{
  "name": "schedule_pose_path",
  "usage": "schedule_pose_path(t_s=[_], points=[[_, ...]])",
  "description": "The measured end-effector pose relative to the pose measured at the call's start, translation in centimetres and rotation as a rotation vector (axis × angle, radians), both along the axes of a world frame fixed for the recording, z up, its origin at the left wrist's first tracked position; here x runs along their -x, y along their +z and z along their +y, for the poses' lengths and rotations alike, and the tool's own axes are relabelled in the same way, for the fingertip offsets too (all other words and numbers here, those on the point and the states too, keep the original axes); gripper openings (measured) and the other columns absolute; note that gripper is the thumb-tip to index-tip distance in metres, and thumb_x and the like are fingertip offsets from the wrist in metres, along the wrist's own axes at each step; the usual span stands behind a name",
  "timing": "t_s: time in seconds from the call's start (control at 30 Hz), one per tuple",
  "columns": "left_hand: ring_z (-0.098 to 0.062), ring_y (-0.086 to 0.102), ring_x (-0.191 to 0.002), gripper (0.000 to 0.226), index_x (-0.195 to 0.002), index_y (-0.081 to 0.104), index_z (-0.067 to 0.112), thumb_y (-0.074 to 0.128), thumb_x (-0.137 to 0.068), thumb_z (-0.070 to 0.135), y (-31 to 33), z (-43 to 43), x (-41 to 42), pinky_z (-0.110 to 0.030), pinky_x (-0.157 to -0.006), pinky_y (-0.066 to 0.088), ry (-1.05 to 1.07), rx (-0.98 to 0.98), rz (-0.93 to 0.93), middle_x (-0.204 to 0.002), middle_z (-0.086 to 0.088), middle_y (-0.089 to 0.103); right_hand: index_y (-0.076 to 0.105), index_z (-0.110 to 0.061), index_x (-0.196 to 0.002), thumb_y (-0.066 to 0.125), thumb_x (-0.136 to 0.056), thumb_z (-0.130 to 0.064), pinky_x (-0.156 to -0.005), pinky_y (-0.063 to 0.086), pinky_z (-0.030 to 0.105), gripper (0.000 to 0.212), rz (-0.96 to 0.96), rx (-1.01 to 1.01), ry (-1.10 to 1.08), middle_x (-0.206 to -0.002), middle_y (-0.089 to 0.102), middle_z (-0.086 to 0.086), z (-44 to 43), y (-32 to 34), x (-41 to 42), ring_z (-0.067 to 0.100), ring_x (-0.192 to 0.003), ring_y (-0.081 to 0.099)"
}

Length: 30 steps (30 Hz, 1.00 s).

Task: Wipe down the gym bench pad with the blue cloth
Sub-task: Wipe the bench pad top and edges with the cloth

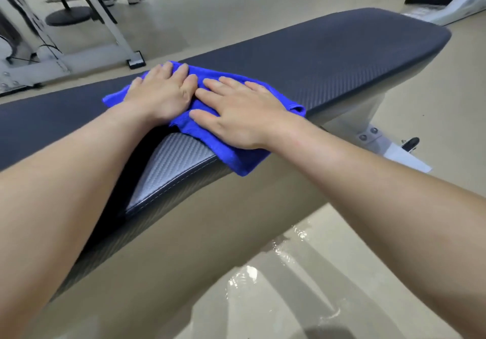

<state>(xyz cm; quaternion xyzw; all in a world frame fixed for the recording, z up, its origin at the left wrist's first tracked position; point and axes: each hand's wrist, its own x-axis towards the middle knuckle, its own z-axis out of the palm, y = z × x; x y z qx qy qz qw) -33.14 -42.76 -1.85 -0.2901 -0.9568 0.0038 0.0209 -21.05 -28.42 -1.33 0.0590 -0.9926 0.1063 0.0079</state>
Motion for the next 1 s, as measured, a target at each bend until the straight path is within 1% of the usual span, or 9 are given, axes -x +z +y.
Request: schedule_pose_path(t_s=[0.17, 0.33, 0.5, 0.57, 0.63, 0.73, 0.83, 0.93, 1.0], points=[[-0.035, 0.022, -0.138, 0.057, -0.132, 0.036, 0.015, 0.012, -0.091, 0.046, -0.1, 9.0, -1.0, -0.063, -0.103, 0.022, -0.035, 0.008, -0.013, -0.146, -0.016, 0.031, 0.036, -0.052, -0.14, 0.02, -0.097, -0.059, -0.117, 0.009, 0.044, 0.047, 0.19, 0.001, -0.194, -0.161, 0.02, -0.001, 7.7, -1.2, -1.4, 0.018, -0.15, 0.003], [-0.034, 0.017, -0.141, 0.055, -0.137, 0.033, 0.02, 0.013, -0.093, 0.046, -0.3, 15.4, -2.7, -0.061, -0.107, 0.016, -0.104, -0.046, -0.019, -0.15, -0.017, 0.025, 0.041, -0.046, -0.14, 0.021, -0.099, -0.054, -0.117, 0.004, 0.045, 0.046, 0.364, 0.048, -0.336, -0.163, 0.011, -0.001, 11.9, -3.5, -4.2, 0.018, -0.15, -0.001], [-0.029, 0.009, -0.145, 0.065, -0.147, 0.021, 0.028, 0.01, -0.09, 0.056, -0.5, 18.3, -5.2, -0.056, -0.113, 0.012, -0.183, -0.064, -0.067, -0.157, -0.011, 0.016, 0.017, -0.04, -0.151, 0.025, -0.093, -0.062, -0.117, 0.0, 0.044, 0.062, 0.356, 0.27, -0.459, -0.163, -0.007, -0.011, 13.4, -6.3, -7.0, 0.008, -0.148, -0.011], [-0.024, 0.004, -0.147, 0.063, -0.15, 0.015, 0.029, 0.014, -0.093, 0.056, -0.2, 19.0, -6.4, -0.051, -0.116, 0.007, -0.199, -0.111, -0.104, -0.16, -0.006, 0.009, 0.011, -0.035, -0.153, 0.038, -0.091, -0.061, -0.115, 0.002, 0.035, 0.072, 0.387, 0.477, -0.568, -0.163, -0.005, -0.011, 13.0, -6.6, -8.2, 0.008, -0.148, -0.005], [-0.022, 0.002, -0.147, 0.061, -0.15, 0.018, 0.027, 0.018, -0.095, 0.053, 0.1, 18.9, -7.3, -0.048, -0.117, 0.006, -0.213, -0.157, -0.045, -0.161, -0.005, 0.007, 0.019, -0.029, -0.152, 0.05, -0.088, -0.061, -0.116, 0.018, 0.033, 0.078, 0.405, 0.957, -0.793, -0.155, 0.026, -0.01, 12.3, -6.0, -9.2, 0.01, -0.138, 0.032], [-0.031, 0.025, -0.137, 0.053, -0.135, 0.041, 0.016, 0.026, -0.095, 0.047, 0.0, 17.9, -8.2, -0.048, -0.11, 0.023, -0.152, -0.222, 0.156, -0.148, -0.013, 0.033, 0.051, -0.025, -0.123, 0.054, -0.082, -0.068, -0.099, 0.044, 0.046, 0.059, 0.119, 1.634, -0.917, -0.109, 0.06, -0.012, 11.3, -5.2, -9.0, 0.012, -0.103, 0.059], [-0.035, 0.031, -0.132, 0.058, -0.125, 0.043, 0.01, 0.017, -0.095, 0.052, -0.5, 17.4, -8.8, -0.051, -0.109, 0.026, -0.108, -0.111, 0.069, -0.138, -0.016, 0.042, 0.064, -0.021, -0.109, 0.063, -0.074, -0.07, -0.084, 0.053, 0.049, 0.06, -0.087, 1.888, -0.793, -0.101, 0.073, 0.005, 10.1, -4.7, -6.2, 0.026, -0.095, 0.069], [-0.027, 0.004, -0.147, 0.066, -0.15, 0.014, 0.015, 0.01, -0.096, 0.054, -0.1, 18.2, -8.4, -0.048, -0.118, 0.007, -0.102, -0.026, -0.074, -0.159, -0.012, 0.008, 0.066, -0.02, -0.115, 0.067, -0.073, -0.06, -0.086, 0.054, 0.052, 0.058, -0.013, 2.092, -0.819, -0.107, 0.074, 0.008, 9.9, -4.4, -3.4, 0.029, -0.093, 0.072], [-0.023, -0.005, -0.148, 0.065, -0.152, 0.003, 0.019, 0.01, -0.097, 0.052, 0.2, 19.2, -8.3, -0.045, -0.118, 0.0, -0.116, -0.012, -0.105, -0.161, -0.008, -0.003, 0.069, -0.02, -0.108, 0.064, -0.078, -0.052, -0.089, 0.054, 0.051, 0.045, 0.044, 2.135, -0.903, -0.103, 0.075, 0.006, 10.6, -4.5, -2.1, 0.029, -0.092, 0.072]])
